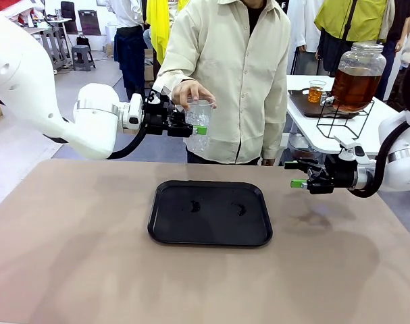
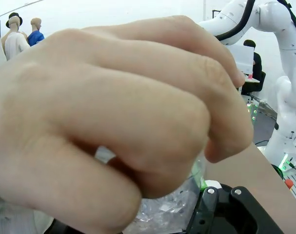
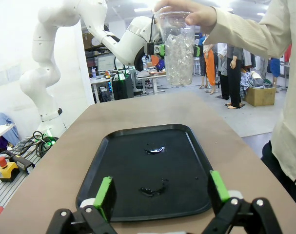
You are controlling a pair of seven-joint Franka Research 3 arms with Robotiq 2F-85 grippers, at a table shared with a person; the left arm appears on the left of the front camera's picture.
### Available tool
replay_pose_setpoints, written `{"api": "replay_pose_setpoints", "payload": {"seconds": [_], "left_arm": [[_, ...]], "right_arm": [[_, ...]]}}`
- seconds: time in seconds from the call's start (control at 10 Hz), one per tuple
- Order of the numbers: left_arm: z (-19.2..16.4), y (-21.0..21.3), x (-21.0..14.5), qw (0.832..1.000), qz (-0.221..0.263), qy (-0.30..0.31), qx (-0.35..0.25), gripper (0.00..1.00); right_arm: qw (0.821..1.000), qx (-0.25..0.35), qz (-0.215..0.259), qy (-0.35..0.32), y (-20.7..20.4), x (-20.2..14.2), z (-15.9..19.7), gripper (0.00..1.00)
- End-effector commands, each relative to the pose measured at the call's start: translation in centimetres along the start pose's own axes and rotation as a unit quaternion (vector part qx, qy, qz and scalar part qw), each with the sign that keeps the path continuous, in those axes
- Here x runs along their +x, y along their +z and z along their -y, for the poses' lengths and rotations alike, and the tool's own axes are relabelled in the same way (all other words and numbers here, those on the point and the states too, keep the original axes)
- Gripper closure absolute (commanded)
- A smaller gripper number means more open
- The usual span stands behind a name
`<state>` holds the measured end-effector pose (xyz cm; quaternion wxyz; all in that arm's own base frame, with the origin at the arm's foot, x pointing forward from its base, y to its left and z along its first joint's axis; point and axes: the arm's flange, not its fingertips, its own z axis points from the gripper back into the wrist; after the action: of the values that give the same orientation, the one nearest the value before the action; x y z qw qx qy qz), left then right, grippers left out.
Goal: Pour the drink into the iced cup.
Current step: Open the gripper to release the iced cup you were holding.
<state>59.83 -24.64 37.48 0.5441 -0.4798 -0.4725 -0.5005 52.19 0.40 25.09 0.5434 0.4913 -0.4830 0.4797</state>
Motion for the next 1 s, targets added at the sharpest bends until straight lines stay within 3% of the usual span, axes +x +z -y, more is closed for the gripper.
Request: {"api": "replay_pose_setpoints", "payload": {"seconds": [0.0,0.3,0.4,0.5,0.9], "left_arm": [[0.2,0.0,0.3,1.000,0.001,-0.003,-0.001,0.29],[0.0,0.0,0.0,1.000,0.000,0.000,0.000,0.29],[0.0,0.1,0.0,1.000,-0.005,0.004,0.004,0.09],[0.2,0.3,0.0,1.000,-0.009,0.004,-0.002,0.00],[1.9,3.5,-1.5,1.000,-0.004,0.018,0.006,0.00]], "right_arm": [[1.000,0.000,0.000,0.003,0.0,0.3,0.0,0.00],[1.000,0.000,0.000,0.003,0.0,0.3,0.0,0.00],[1.000,0.000,0.000,0.003,0.0,0.3,0.0,0.00],[1.000,0.000,0.000,0.003,0.0,0.3,0.0,0.00],[1.000,0.000,0.000,0.003,0.0,0.3,0.0,0.00]]}}
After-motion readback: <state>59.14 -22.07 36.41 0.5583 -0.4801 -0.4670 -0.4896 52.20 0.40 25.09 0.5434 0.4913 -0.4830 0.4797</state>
